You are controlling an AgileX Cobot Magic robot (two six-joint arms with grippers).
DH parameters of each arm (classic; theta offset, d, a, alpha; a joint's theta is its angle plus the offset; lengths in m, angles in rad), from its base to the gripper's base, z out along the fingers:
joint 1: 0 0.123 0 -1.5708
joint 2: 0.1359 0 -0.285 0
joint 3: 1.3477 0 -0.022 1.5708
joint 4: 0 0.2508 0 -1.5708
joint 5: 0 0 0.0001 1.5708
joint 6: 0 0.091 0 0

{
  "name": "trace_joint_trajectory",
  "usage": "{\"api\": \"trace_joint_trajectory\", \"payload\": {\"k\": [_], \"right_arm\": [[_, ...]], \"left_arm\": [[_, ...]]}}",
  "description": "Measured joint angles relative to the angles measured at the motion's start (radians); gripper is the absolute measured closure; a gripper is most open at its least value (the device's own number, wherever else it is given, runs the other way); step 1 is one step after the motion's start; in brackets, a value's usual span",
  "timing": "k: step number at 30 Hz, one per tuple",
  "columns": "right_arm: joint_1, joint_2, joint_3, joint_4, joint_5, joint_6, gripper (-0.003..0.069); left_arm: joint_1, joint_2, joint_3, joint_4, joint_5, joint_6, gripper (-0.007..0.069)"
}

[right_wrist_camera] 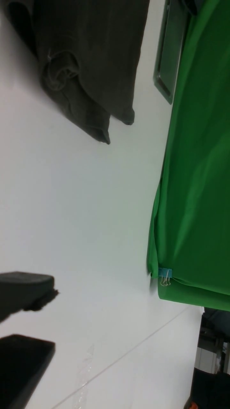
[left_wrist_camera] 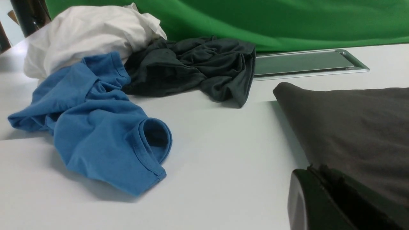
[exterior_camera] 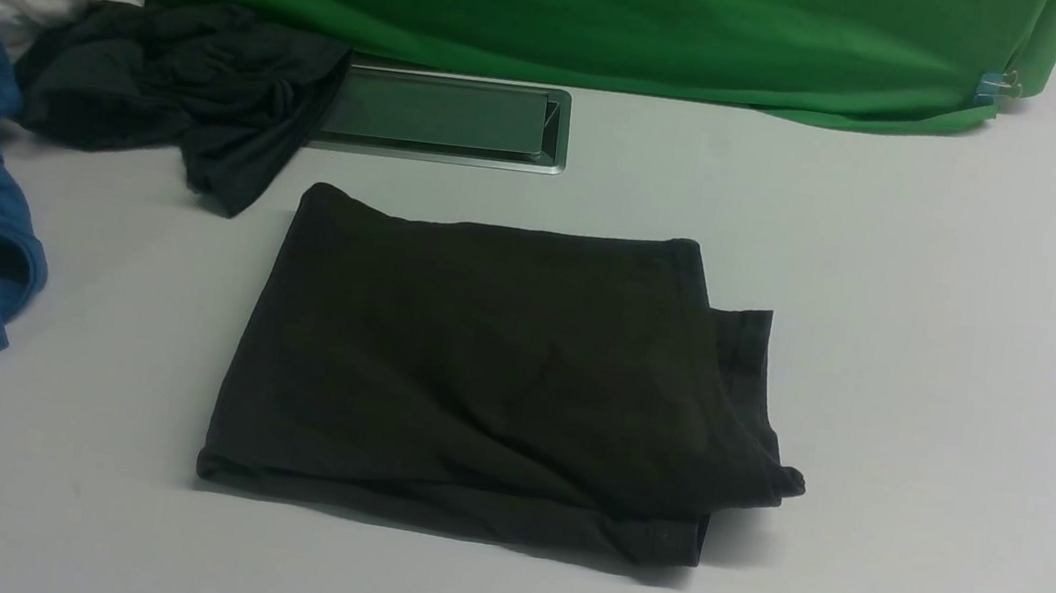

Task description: Fold a long-sleeved shirt on a white desktop.

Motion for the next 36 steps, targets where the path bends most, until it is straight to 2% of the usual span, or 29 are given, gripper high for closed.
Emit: {"api": "trace_joint_trajectory", "payload": {"k": [36], "right_arm": [[0.0, 0.0, 0.0, 0.0, 0.0, 0.0, 0.0419]], "left_arm": [[0.0, 0.0, 0.0, -0.052, 0.003, 0.001, 0.0605]]}}
